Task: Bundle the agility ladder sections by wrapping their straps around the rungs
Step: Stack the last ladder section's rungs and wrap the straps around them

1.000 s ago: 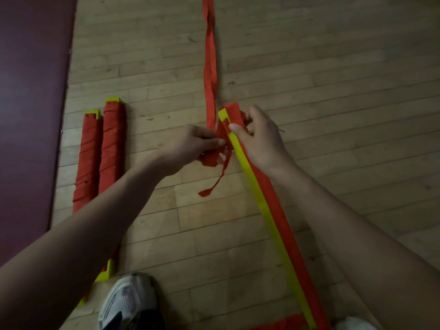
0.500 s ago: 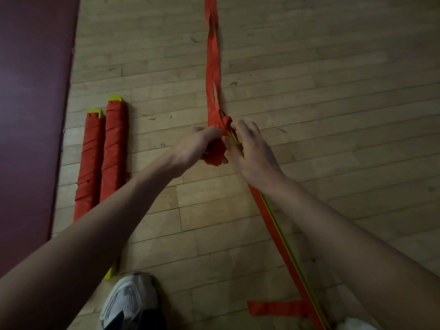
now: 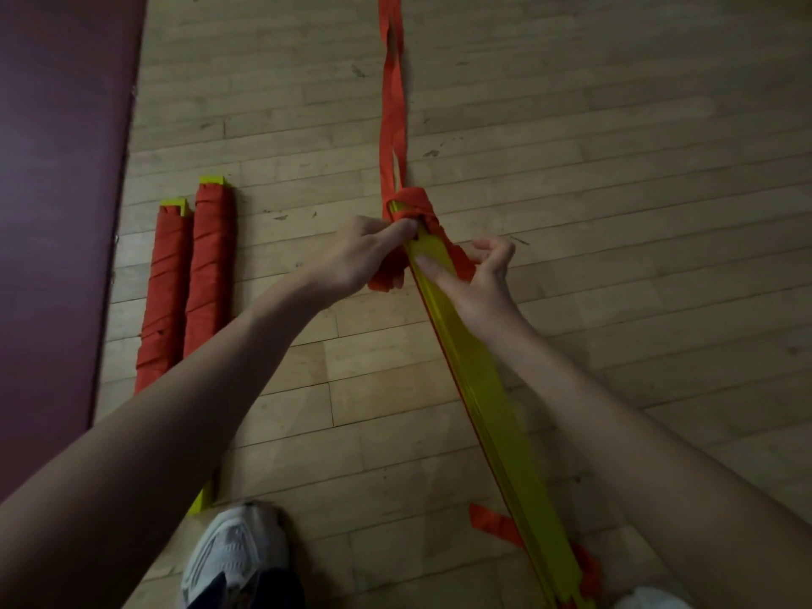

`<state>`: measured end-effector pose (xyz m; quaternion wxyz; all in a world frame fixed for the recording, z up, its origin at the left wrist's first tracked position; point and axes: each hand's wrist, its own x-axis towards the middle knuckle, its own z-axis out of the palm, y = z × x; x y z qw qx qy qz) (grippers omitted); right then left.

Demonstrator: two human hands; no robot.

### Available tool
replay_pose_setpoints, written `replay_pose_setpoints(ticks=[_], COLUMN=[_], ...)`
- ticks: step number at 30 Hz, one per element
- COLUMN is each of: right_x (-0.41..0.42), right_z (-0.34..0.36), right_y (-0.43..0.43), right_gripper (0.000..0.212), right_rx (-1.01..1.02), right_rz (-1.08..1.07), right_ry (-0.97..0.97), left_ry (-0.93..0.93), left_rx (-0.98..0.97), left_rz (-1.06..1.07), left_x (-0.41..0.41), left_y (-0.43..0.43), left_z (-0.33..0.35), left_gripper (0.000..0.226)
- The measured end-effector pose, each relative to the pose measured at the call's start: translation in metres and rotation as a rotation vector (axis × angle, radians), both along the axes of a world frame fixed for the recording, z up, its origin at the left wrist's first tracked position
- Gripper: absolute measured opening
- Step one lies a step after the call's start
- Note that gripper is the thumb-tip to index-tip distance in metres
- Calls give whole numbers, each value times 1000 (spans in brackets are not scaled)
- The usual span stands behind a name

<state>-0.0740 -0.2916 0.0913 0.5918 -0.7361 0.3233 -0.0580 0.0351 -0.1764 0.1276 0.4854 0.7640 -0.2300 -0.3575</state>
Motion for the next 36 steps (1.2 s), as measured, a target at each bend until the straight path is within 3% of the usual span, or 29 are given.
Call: replay_pose_setpoints(ticks=[3, 5, 7, 11, 17, 26, 32, 34, 36], right_x=[-3, -8, -10, -12, -15, -13, -16, -16, -15], right_z=[1, 3, 4, 6, 9, 5, 11, 11, 11], right_y=[-12, -16, -17, -12, -15, -10, -12, -12, -12], right_gripper=[64, 45, 30, 21, 16, 16, 30, 22, 14], right_rx=[314, 514, 586, 594, 615, 555, 652, 613, 567], right_rz=[89, 169, 176, 182, 162, 167, 236, 220, 193], right_ry=[127, 96, 28, -48, -76, -67, -50, -49, -56], left_ry=[17, 24, 40, 83, 248, 156, 124, 156, 263], left_rx=[-46, -53, -52, -69, -37, -39, -21, -60, -104], left_rz=[-43, -61, -94, -152, -300, -229, -272, -248, -216], left_x=[3, 5, 7, 9, 22, 25, 32, 30, 26], left_y=[2, 3, 4, 6, 18, 19, 23, 22, 21], left_z=[0, -2, -5, -8, -17, -20, -14, -15, -18], left_gripper=[36, 36, 38, 44, 22, 21, 27, 14, 17])
